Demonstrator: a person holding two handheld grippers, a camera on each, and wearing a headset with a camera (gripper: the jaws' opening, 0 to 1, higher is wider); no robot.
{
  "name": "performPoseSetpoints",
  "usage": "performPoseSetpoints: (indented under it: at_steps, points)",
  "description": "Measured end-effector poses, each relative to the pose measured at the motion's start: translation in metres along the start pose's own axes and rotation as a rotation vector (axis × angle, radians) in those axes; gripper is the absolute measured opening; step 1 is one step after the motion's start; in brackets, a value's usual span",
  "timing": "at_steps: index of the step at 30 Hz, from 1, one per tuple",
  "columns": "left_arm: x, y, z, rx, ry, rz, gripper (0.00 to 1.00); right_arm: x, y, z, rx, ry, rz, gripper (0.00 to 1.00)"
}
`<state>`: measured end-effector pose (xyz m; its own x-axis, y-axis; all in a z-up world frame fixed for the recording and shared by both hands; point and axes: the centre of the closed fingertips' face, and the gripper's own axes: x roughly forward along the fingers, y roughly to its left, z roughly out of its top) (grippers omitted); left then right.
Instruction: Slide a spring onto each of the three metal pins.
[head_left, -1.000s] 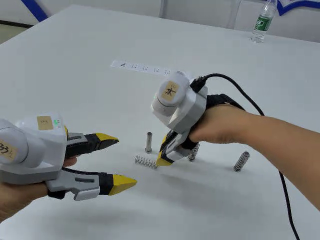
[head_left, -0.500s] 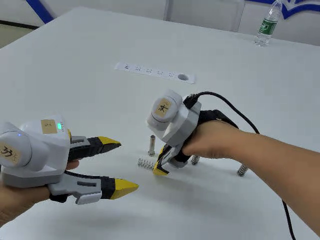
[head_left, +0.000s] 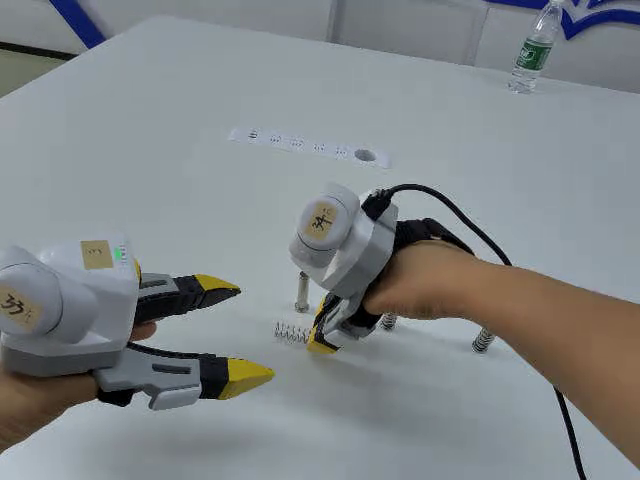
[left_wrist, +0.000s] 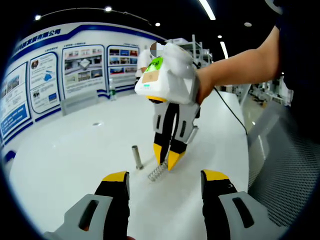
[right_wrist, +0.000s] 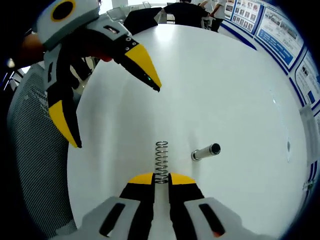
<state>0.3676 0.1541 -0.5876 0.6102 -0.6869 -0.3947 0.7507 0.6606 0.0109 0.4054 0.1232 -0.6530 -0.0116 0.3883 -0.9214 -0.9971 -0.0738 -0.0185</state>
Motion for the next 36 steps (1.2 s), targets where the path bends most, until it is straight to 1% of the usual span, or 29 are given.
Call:
performPoseSetpoints:
  at_steps: [1,3,5,10,11,12,13,14,16,18,20,21,23,24,27,33,36]
  points:
    - [0.001,-0.001,0.000,0.001,0.001,-0.002,0.59,-0.003,0.001,0.000,-0.009,-0.001,0.001,0.12]
    - [0.002,-0.003,0.001,0.005,-0.001,-0.010,0.58,-0.013,0.011,0.002,-0.020,-0.006,0.034,0.12]
    - [0.004,-0.005,0.003,0.010,-0.004,-0.020,0.56,-0.021,0.014,0.004,-0.033,-0.020,0.037,0.12]
    - [0.009,-0.016,0.008,0.032,-0.010,-0.067,0.49,-0.043,0.029,0.006,-0.095,-0.042,0.069,0.12]
    - [0.010,-0.019,0.010,0.037,-0.013,-0.078,0.46,-0.049,0.033,0.006,-0.111,-0.047,0.070,0.12]
    - [0.011,-0.022,0.011,0.043,-0.015,-0.088,0.45,-0.052,0.035,0.006,-0.113,-0.046,0.068,0.12]
    - [0.012,-0.025,0.014,0.059,-0.019,-0.104,0.42,-0.056,0.038,0.005,-0.128,-0.045,0.070,0.12]
    - [0.013,-0.026,0.015,0.070,-0.020,-0.109,0.39,-0.058,0.040,0.005,-0.140,-0.042,0.070,0.12]
    - [0.015,-0.029,0.016,0.080,-0.019,-0.122,0.37,-0.063,0.043,0.004,-0.161,-0.038,0.065,0.12]
    - [0.016,-0.031,0.017,0.085,-0.022,-0.132,0.35,-0.067,0.046,0.003,-0.175,-0.036,0.074,0.12]
    - [0.017,-0.035,0.020,0.086,-0.030,-0.156,0.31,-0.070,0.047,0.003,-0.188,-0.038,0.067,0.12]
    - [0.017,-0.040,0.022,0.092,-0.035,-0.176,0.29,-0.071,0.048,0.002,-0.200,-0.036,0.069,0.12]
    - [0.018,-0.044,0.024,0.113,-0.035,-0.184,0.24,-0.072,0.050,0.003,-0.208,-0.036,0.070,0.12]
    - [0.019,-0.046,0.025,0.117,-0.035,-0.193,0.23,-0.073,0.052,0.003,-0.216,-0.037,0.072,0.12]
    - [0.021,-0.049,0.026,0.129,-0.034,-0.205,0.22,-0.074,0.054,0.003,-0.229,-0.036,0.074,0.12]
    - [0.022,-0.053,0.027,0.153,-0.036,-0.228,0.13,-0.076,0.057,0.003,-0.247,-0.037,0.077,0.12]
    - [0.022,-0.055,0.027,0.160,-0.034,-0.237,0.12,-0.078,0.058,0.003,-0.250,-0.039,0.079,0.12]
